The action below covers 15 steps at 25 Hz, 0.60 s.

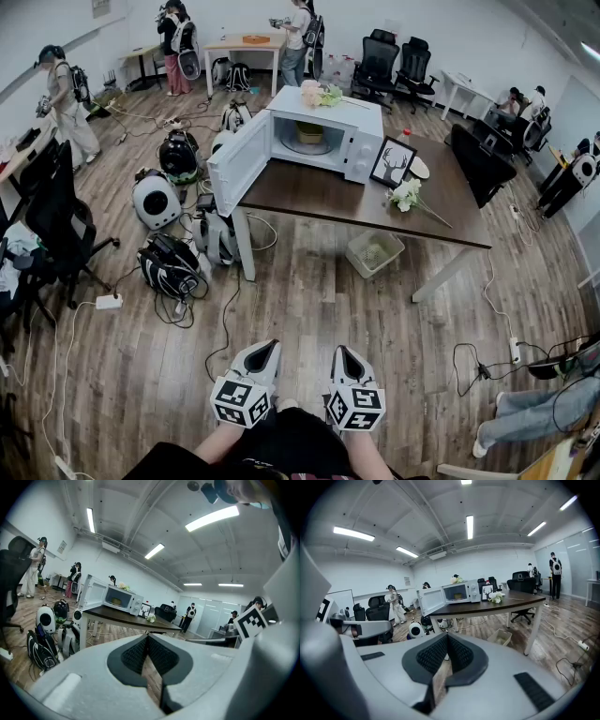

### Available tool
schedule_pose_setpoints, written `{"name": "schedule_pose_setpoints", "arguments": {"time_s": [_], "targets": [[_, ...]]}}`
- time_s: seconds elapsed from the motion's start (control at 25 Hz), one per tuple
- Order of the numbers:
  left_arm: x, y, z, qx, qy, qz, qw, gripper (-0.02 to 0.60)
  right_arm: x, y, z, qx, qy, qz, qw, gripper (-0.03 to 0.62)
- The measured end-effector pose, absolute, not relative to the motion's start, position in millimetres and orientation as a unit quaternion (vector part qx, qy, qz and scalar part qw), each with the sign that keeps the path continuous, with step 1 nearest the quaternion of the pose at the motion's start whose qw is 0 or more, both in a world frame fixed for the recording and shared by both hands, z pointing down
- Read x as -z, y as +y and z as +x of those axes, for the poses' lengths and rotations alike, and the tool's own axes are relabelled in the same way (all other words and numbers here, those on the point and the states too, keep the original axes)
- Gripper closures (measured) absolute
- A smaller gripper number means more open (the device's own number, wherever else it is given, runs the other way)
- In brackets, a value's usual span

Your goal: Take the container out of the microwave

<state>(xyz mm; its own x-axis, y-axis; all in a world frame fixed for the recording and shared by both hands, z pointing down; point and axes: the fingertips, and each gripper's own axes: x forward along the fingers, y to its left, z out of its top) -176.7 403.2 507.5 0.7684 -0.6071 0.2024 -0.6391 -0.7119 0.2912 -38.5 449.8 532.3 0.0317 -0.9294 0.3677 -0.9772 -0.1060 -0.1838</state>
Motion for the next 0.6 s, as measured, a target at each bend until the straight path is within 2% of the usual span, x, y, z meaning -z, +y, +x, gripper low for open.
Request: {"name": "schedule_pose_setpoints", "arguments": {"time_s": [0.6], "targets": [[-507.5, 414.5, -166.2, -0.05, -0.33, 0.928, 0.168, 0.572, -537.4, 450.8, -41.0, -0.21, -0.676, 0.705, 0.047, 0.588]]}}
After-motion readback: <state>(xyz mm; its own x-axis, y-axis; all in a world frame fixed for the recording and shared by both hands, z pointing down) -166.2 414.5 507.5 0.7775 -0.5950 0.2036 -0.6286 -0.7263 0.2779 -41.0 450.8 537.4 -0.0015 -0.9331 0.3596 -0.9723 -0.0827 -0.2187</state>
